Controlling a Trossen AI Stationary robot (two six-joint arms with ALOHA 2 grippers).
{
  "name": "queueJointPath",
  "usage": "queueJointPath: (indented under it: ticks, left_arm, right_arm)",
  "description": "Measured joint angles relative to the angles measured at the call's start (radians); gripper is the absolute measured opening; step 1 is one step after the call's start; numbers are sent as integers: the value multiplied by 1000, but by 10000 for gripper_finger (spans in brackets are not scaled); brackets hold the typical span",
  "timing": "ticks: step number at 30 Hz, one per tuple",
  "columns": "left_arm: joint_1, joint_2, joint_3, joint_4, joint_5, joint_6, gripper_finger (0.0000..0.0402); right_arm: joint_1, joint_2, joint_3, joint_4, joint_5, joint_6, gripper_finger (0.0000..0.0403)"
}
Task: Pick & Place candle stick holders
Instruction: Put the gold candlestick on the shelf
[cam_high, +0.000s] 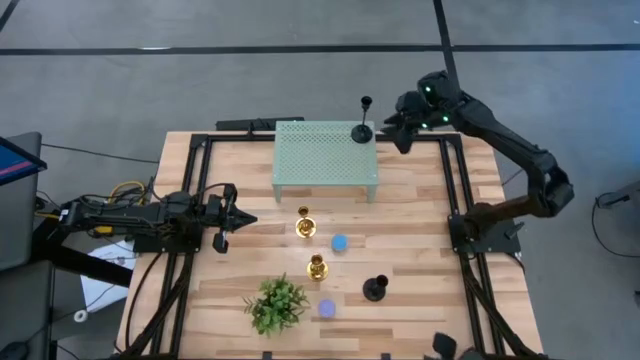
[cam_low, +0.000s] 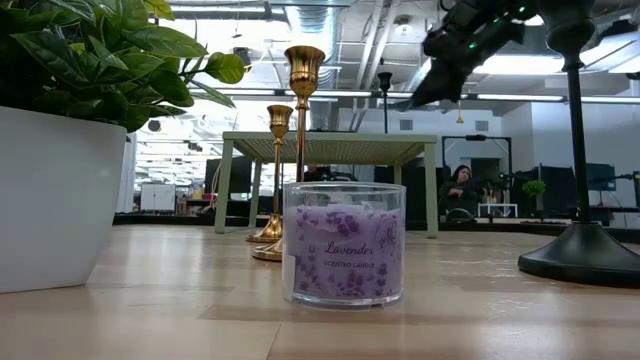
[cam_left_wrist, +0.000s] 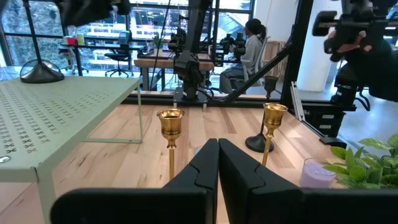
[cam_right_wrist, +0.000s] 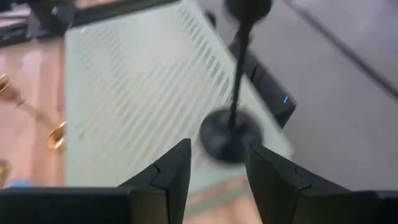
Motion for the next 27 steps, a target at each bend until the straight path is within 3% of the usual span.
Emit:
queueJointPath:
  ticks: [6,9,17,23,27]
  left_arm:
    - [0,0,0,0,0,0,12]
    - [0,0,0,0,0,0,12]
    - [0,0,0,0,0,0,12]
    - [0,0,0,1,0,0,12]
    - [0,0,0,1,0,0,12]
  right_arm:
    - [54,-38,0,-285,-4,0,120]
    - [120,-48,-18,-343,-6,7,113]
    - [339,-200,-260,-88,-8,94,100]
    - [441,-420,-499,142,-7,221,90]
    - [488,-585,-701,389,-4,326,83]
